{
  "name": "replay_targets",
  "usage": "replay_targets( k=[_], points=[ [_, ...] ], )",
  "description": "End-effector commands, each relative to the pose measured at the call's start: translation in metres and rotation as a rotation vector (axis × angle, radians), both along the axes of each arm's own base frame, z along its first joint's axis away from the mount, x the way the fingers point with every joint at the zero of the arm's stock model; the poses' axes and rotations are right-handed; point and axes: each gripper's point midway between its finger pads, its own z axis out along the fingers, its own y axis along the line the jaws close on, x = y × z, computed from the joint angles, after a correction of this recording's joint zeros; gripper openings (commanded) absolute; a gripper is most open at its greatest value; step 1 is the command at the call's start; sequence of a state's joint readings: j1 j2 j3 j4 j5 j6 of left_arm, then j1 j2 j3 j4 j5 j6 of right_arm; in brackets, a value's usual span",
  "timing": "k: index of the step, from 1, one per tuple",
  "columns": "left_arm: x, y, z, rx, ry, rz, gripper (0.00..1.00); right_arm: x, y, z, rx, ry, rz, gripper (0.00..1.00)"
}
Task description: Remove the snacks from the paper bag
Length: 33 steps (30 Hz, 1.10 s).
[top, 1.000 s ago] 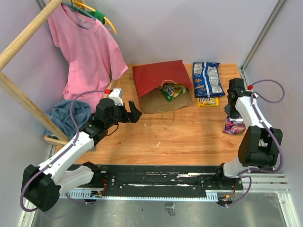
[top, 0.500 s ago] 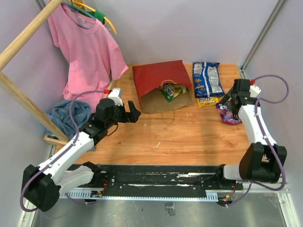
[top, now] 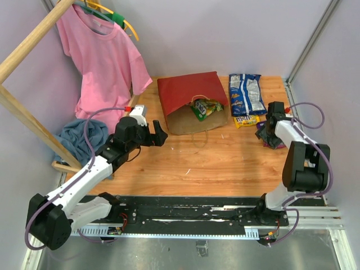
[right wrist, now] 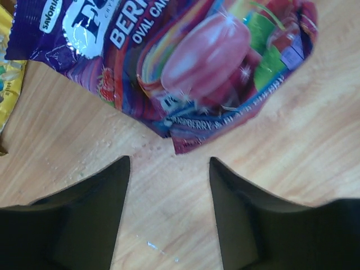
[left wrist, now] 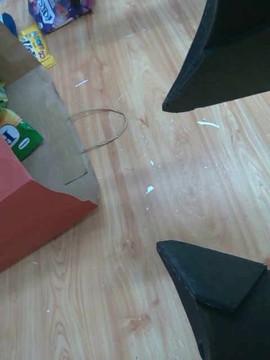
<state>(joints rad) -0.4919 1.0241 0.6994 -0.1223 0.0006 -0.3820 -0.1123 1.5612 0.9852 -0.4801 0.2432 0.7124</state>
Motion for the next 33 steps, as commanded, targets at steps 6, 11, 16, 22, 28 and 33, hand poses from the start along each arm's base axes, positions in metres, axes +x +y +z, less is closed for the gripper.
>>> replay_targets(
  k=[6, 11, 16, 22, 28, 33],
  points=[
    [-0.003, 0.009, 0.013, -0.003, -0.036, 0.024, 1.0, 0.025, -0.005, 0.005, 0.017, -0.038, 0.021, 0.12],
    [0.0, 0.005, 0.014, -0.004, -0.036, 0.011, 1.0, 0.032, -0.021, 0.067, -0.088, -0.2, -0.001, 0.18],
    [0.002, -0.001, 0.018, -0.011, -0.03, -0.01, 1.0, 0.028, -0.039, 0.071, -0.098, -0.242, -0.111, 0.13],
    [0.002, 0.0, 0.021, -0.018, -0.03, -0.005, 1.0, 0.011, -0.043, 0.001, 0.005, -0.111, -0.22, 0.08],
    [0.001, 0.0, 0.023, -0.025, -0.028, -0.002, 1.0, 0.007, -0.031, -0.038, 0.12, -0.002, -0.216, 0.01],
    [0.001, -0.002, 0.023, -0.034, -0.029, -0.002, 1.0, 0.013, -0.037, -0.022, 0.092, -0.06, -0.218, 0.04]
  ],
)
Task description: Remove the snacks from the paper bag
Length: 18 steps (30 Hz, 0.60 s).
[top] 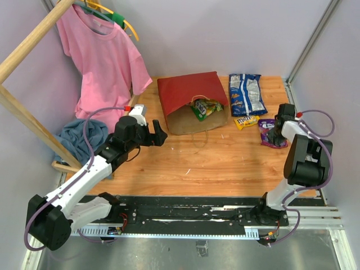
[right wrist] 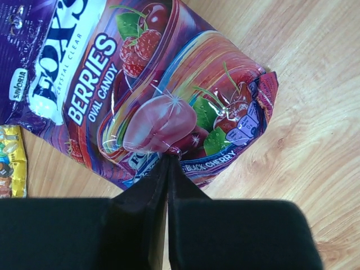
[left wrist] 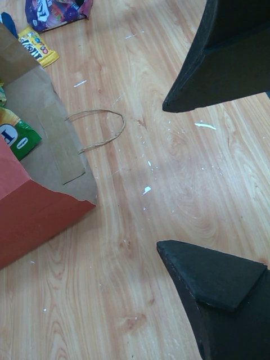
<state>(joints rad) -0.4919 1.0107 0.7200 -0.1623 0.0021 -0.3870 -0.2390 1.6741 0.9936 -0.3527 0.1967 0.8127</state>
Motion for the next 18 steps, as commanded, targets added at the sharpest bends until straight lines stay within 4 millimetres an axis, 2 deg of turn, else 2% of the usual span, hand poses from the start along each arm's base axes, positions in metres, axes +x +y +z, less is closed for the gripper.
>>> replay_targets(
  k=[1, 8, 14, 18],
  points=[
    [0.005, -0.004, 0.017, -0.037, -0.034, -0.005, 1.0, -0.006, -0.002, 0.006, 0.013, -0.007, -0.022, 0.04],
    [0.006, -0.01, 0.014, -0.049, -0.017, -0.028, 1.0, 0.009, -0.007, 0.01, 0.013, -0.03, -0.038, 0.05],
    [0.004, -0.004, 0.015, -0.037, -0.028, -0.01, 1.0, 0.023, -0.018, -0.001, 0.02, -0.011, -0.073, 0.05],
    [0.004, -0.002, 0.015, -0.026, -0.026, -0.003, 1.0, 0.022, -0.025, -0.008, 0.051, -0.006, -0.127, 0.05]
  ],
)
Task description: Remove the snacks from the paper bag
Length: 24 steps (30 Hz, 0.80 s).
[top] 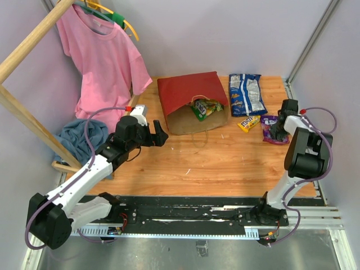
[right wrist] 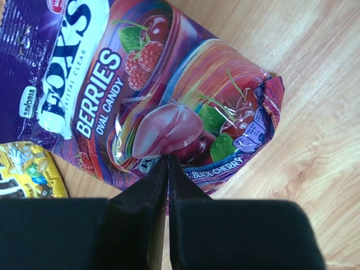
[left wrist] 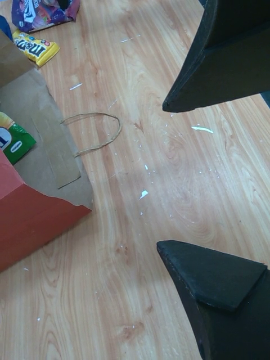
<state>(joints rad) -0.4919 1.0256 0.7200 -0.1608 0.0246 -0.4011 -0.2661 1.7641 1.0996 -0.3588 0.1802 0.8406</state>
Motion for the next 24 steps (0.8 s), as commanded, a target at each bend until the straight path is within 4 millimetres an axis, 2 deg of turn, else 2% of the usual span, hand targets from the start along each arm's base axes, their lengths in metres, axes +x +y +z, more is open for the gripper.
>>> replay_targets(
  k=[1, 6, 9, 13, 17, 21, 24],
  points=[
    [0.005, 0.002, 0.018, -0.013, -0.046, 0.012, 1.0, -0.007, -0.015, -0.011, 0.046, 0.014, -0.107, 0.05],
    [0.006, 0.0, 0.017, -0.019, -0.041, 0.008, 1.0, -0.027, -0.029, -0.024, 0.103, 0.027, -0.209, 0.05],
    [0.006, -0.002, 0.018, -0.023, -0.041, 0.001, 1.0, -0.031, -0.039, -0.024, 0.111, 0.014, -0.244, 0.05],
    [0.008, -0.004, 0.017, -0.025, -0.036, -0.006, 1.0, -0.026, -0.046, -0.019, 0.102, 0.008, -0.254, 0.04],
    [0.008, -0.005, 0.018, -0.028, -0.035, -0.007, 1.0, -0.017, -0.046, -0.024, 0.13, 0.002, -0.276, 0.04],
    [0.008, -0.003, 0.019, -0.022, -0.037, -0.001, 1.0, -0.004, -0.035, -0.029, 0.213, -0.018, -0.285, 0.03],
    [0.008, -0.002, 0.019, -0.017, -0.038, 0.005, 1.0, 0.003, -0.027, -0.016, 0.171, -0.038, -0.231, 0.08]
  ],
)
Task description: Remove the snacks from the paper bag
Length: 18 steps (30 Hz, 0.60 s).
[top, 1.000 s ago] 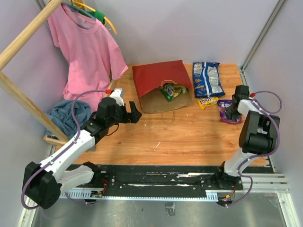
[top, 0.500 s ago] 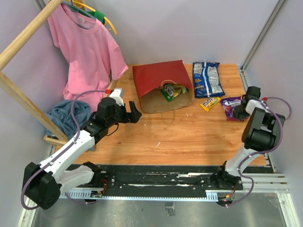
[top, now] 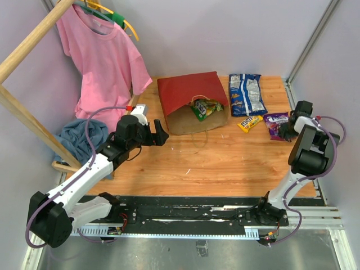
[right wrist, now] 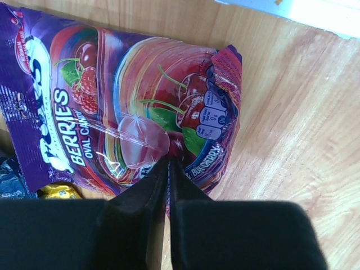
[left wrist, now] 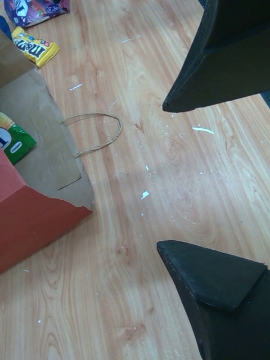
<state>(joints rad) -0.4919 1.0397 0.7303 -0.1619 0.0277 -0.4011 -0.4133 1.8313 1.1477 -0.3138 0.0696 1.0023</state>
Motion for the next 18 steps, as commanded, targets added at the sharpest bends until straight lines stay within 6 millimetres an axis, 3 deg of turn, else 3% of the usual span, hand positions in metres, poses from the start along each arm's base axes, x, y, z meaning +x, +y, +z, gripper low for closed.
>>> replay_targets(
  k=[1, 5, 8, 10, 13, 18],
  points=[
    [0.006, 0.0, 0.02, -0.019, -0.044, 0.009, 1.0, -0.01, 0.016, -0.005, -0.001, 0.065, 0.029, 0.13],
    [0.006, -0.002, 0.018, -0.026, -0.039, 0.004, 1.0, -0.013, 0.023, 0.022, -0.101, 0.065, 0.077, 0.58],
    [0.005, -0.002, 0.016, -0.028, -0.033, 0.001, 1.0, -0.017, 0.022, 0.041, -0.155, 0.074, 0.07, 0.85],
    [0.005, -0.002, 0.016, -0.027, -0.036, 0.001, 1.0, -0.018, 0.018, 0.052, -0.184, 0.078, 0.049, 0.97],
    [0.005, -0.001, 0.017, -0.025, -0.043, 0.002, 1.0, -0.014, 0.012, 0.059, -0.201, 0.096, 0.023, 1.0],
    [0.002, 0.002, 0.018, -0.023, -0.047, 0.006, 1.0, -0.012, 0.009, 0.049, -0.169, 0.22, 0.009, 0.95]
  ],
)
